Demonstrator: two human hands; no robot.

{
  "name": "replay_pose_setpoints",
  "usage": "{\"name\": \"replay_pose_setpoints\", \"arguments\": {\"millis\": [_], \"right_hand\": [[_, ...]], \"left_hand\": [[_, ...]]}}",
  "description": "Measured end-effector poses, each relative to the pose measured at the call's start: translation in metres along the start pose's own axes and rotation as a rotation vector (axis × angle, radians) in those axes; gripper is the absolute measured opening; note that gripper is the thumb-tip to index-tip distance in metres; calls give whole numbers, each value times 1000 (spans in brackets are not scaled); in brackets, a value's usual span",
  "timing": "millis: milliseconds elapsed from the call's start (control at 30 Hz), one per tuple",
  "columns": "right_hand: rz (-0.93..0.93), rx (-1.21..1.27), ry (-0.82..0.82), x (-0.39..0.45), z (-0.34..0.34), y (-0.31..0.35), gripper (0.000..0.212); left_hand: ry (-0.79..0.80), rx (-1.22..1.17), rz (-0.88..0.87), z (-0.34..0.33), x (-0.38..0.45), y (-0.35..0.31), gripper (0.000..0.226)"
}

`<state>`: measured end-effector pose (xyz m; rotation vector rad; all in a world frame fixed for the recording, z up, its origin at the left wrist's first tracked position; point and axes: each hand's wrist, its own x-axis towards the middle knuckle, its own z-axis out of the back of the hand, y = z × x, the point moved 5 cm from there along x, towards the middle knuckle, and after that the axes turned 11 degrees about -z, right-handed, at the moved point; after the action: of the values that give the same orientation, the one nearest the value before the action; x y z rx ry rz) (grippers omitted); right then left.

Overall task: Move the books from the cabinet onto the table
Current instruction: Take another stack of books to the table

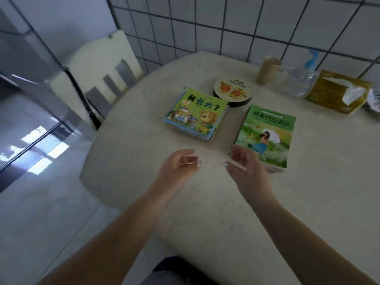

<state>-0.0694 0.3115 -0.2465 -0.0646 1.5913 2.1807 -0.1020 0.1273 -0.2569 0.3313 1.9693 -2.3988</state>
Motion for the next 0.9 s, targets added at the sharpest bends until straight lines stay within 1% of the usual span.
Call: {"name": "replay_pose_setpoints", "arguments": {"millis": [167, 300, 333, 400, 467, 567, 700, 767, 900], "right_hand": [[48, 41, 200, -68, -78, 8, 36], [127, -43, 364, -143, -139, 17, 36], [151, -60, 392, -158, -151, 18, 36], [193, -117, 471, -202, -184, 22, 39], [219, -146, 580, -250, -219, 21, 36], [288, -168, 760, -318, -266, 17, 38], [361, -225, 956, -396, -319, 11, 40], [405, -288, 1091, -448, -352, 3, 41], [449, -377, 1294, -526, -394, -11, 44]], "left_hand": [[-181, -57, 32, 78, -90, 22, 30], [-328, -102, 70, 142, -185, 45, 23], [-364, -102, 83, 155, -205, 51, 24], [-452, -91, 118, 185, -258, 67, 33], [-549, -106, 126, 215, -316, 80, 35], [-698, -154, 116, 252, -396, 100, 30], [-882, -181, 142, 285, -487, 125, 36], [-1031, -227, 164, 299, -546, 142, 36], [-1275, -322, 194, 308, -632, 171, 30]]}}
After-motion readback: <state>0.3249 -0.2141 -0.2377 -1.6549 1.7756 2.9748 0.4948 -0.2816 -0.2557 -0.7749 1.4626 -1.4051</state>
